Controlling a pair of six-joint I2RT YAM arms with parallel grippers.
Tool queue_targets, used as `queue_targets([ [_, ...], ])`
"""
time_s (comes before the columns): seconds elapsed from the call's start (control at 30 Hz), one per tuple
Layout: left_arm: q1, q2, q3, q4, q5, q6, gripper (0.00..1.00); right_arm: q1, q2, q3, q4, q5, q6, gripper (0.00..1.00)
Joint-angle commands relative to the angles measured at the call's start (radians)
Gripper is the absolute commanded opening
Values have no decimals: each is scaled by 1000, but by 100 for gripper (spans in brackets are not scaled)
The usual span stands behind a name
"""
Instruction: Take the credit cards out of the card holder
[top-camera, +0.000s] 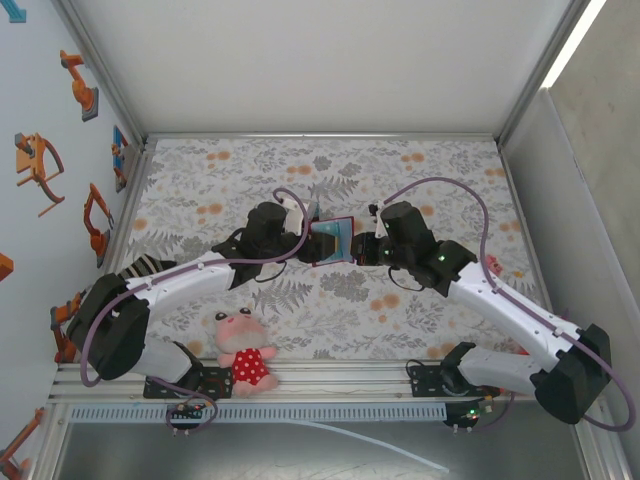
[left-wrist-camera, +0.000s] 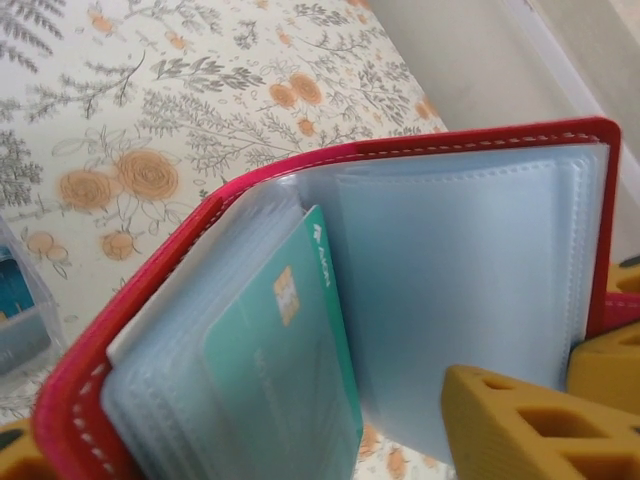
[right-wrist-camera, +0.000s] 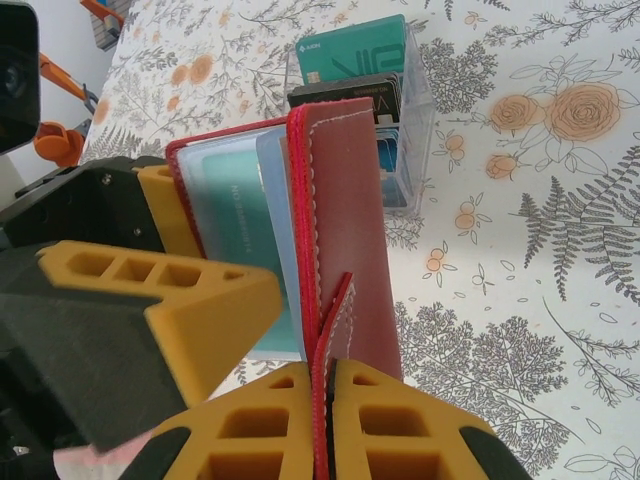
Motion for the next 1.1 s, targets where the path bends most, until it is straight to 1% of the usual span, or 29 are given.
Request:
queue_targets([
  [0.0, -4, -18, 20, -9, 6, 15, 47, 6, -38, 20, 35, 8, -4, 0],
  [0.07, -4, -27, 15, -16, -3, 17, 36, 6, -43, 16, 38, 11, -5, 0],
  [0.2, -4, -47, 8, -36, -20, 28, 28, 6, -53, 13, 39, 12, -5, 0],
  [0.3, -4, -64, 5, -44, -22, 36, 16, 6, -58, 12, 38, 15, -6, 0],
  [0.37, -4, -75, 3, -52, -22, 39, 12, 6, -62, 9, 33, 25, -8, 0],
  [0.43, -4, -88, 1, -61, -14, 47, 8, 6, -66, 7, 25, 39, -7, 16],
  [0.5, -3, -99, 1, -71, -3, 52, 7, 6, -69, 6, 10, 54, -11, 27],
  [0.53, -3, -107, -1, -76, 4, 55, 6, 6, -72, 7, 3, 66, -16, 30],
  [0.8, 1, -175, -26, -79, 97, 68, 4, 0, -86, 0, -91, 184, -27, 44],
  [0.9, 6, -199, -36, -71, 137, 69, 3, -9, -86, -8, -115, 212, -24, 48],
  [1.07, 17, -225, -50, -76, 155, 64, 2, -27, -98, -26, -134, 243, -24, 55],
])
